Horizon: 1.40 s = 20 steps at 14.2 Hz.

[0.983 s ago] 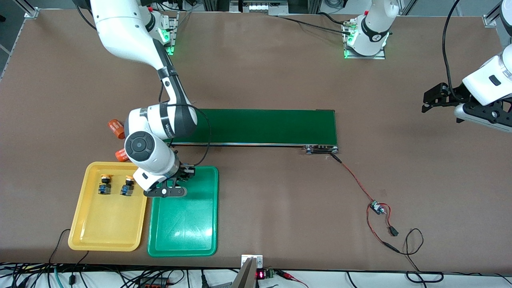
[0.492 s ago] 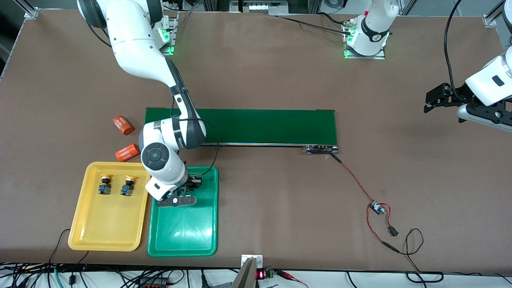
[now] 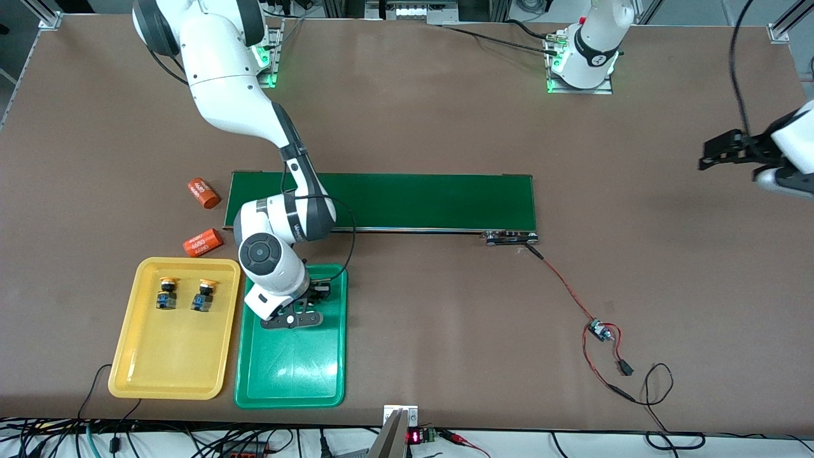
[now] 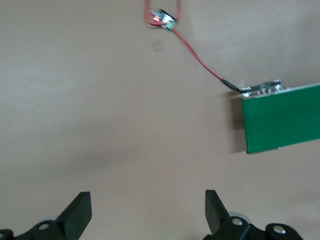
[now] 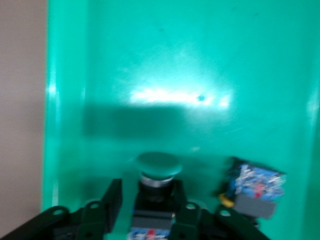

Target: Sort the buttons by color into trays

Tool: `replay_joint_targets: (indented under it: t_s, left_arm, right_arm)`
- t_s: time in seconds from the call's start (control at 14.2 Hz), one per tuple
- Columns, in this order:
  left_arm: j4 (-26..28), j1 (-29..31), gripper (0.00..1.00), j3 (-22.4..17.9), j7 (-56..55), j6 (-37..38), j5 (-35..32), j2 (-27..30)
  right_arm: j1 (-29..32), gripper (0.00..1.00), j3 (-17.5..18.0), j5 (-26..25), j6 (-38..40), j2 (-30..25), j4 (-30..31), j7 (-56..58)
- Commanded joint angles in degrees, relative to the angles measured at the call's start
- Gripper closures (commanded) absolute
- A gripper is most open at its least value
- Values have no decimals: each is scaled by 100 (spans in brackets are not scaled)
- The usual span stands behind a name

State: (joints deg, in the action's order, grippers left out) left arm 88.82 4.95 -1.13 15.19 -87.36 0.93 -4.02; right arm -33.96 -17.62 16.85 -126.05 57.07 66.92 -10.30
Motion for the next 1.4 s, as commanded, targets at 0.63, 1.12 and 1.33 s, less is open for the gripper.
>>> replay_joint_targets:
  t_s: [0.63, 1.12, 1.33]
  left_arm:
    - [-269, 339, 0, -10, 597, 377, -13, 6]
    - [-260, 278, 0, -10, 634, 421, -13, -125]
    - [-269, 278, 0, -1, 643, 430, -13, -134]
  right_arm:
    - [231, 0, -961, 257, 2311, -1681, -100, 159]
    - [318, 0, -1850, 117, 2893, -2295, 49, 519]
    - [1397, 0, -1054, -216, 2963, -2805, 190, 1080]
